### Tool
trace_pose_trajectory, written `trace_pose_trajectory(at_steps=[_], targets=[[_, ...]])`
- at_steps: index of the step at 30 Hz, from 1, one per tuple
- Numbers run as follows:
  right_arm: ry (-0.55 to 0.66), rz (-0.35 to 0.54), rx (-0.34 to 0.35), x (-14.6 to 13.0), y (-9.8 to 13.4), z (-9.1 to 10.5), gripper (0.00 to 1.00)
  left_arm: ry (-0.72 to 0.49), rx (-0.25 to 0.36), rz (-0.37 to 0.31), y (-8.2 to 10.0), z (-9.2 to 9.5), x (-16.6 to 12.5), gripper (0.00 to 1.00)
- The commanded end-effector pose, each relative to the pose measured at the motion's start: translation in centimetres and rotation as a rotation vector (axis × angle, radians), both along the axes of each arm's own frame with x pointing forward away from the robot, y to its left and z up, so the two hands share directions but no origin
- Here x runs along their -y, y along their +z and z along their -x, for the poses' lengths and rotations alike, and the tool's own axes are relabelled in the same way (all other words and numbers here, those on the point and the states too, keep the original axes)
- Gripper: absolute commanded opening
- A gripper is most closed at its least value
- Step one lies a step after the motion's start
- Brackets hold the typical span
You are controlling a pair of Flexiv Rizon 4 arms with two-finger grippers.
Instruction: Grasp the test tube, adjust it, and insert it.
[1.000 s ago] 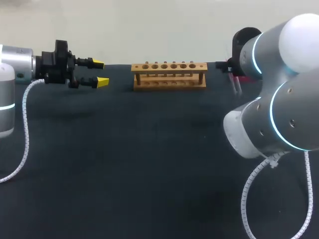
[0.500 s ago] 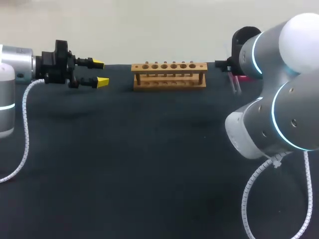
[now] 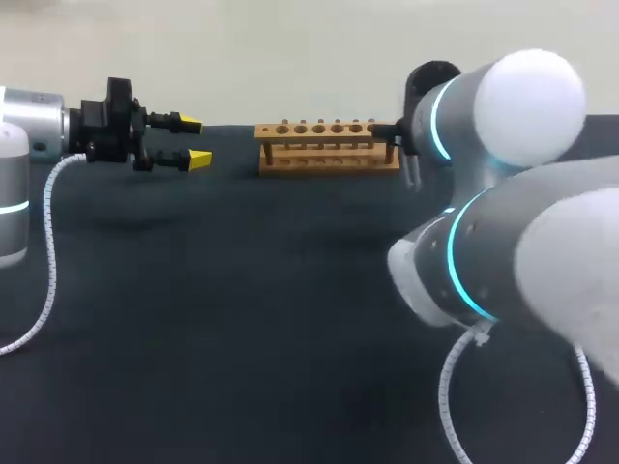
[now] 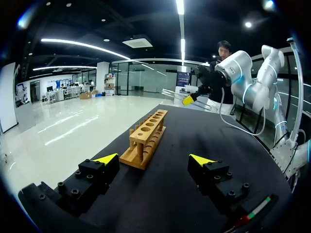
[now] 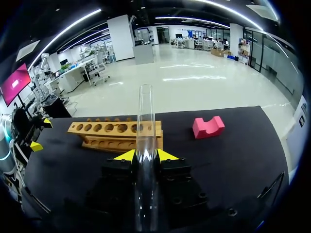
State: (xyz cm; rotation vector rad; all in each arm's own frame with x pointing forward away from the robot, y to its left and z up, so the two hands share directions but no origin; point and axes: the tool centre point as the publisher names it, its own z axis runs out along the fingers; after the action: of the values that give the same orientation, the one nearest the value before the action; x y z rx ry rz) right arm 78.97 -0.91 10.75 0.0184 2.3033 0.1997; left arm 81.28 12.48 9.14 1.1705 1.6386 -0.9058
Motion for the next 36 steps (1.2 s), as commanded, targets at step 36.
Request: trace_pose_trajectory(at_steps=[36], targets=[[-0.023,-0.013,-0.052,-6.1,-4.4,-3.7,0.0,0.003,0.006,0.003,-0.1,0.2,0.0,1.0]])
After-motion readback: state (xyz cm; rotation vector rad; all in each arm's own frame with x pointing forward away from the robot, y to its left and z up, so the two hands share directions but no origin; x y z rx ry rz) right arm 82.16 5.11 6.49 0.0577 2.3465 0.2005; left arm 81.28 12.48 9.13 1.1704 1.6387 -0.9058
